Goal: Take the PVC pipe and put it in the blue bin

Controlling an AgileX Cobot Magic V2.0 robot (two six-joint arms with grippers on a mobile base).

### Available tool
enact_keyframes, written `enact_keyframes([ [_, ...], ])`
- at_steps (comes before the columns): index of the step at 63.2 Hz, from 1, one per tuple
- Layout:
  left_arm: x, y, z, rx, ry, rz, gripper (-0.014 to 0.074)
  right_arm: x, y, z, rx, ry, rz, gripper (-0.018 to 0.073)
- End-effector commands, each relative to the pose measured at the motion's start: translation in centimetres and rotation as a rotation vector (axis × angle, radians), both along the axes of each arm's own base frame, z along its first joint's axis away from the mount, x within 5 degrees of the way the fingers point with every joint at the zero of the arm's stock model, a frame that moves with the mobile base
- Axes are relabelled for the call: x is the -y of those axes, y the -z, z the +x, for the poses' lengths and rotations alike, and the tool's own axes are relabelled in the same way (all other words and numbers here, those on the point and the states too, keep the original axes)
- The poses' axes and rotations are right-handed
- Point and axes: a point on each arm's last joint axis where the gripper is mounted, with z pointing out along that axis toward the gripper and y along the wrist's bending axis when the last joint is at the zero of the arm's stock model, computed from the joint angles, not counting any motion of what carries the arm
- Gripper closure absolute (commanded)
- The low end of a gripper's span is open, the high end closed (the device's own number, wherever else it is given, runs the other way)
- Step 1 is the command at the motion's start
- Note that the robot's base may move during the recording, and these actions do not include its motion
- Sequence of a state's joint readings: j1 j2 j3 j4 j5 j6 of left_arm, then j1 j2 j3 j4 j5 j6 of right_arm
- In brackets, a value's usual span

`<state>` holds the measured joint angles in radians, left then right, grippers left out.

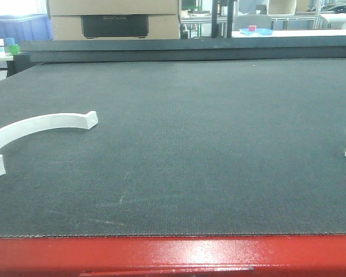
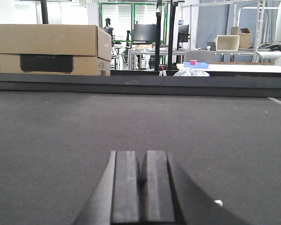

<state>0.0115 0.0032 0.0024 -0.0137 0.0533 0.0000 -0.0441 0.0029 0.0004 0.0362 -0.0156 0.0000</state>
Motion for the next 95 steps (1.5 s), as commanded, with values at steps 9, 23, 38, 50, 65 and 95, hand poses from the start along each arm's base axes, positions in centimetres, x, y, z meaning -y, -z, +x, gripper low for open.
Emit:
enact_keyframes([
  [9,0.0,-0.3,0.0,0.024,0.007,-0.005,0.0707,0.0,-0.2,0.0,0.023,0.005,0.001,0.0728],
  [23,0.0,-0.3,0.0,0.024,0.007,-0.005,0.0707,0.0,-0.2,0.0,0.023,0.005,0.001,0.0728],
  [38,0.0,-0.3,0.0,0.024,0.007,-0.005,0.0707,0.0,-0.2,0.0,0.023,0.005,0.001,0.0728],
  [50,0.0,-0.3,0.0,0.024,0.007,-0.005,0.0707,0.0,-0.2,0.0,0.023,0.005,0.001,0.0728],
  [65,0.0,-0.4,-0.1,0.036,0.006,0.014,0.0707,0.1,-1.0,-0.2,0.106,0.008,-0.002,0.0728],
  [95,0.0,-11.4,-2.9,0.118,0.005,0.015,0.0707,-0.2,-10.8,-3.7,0.142,-0.005,-0.007,0.0728],
])
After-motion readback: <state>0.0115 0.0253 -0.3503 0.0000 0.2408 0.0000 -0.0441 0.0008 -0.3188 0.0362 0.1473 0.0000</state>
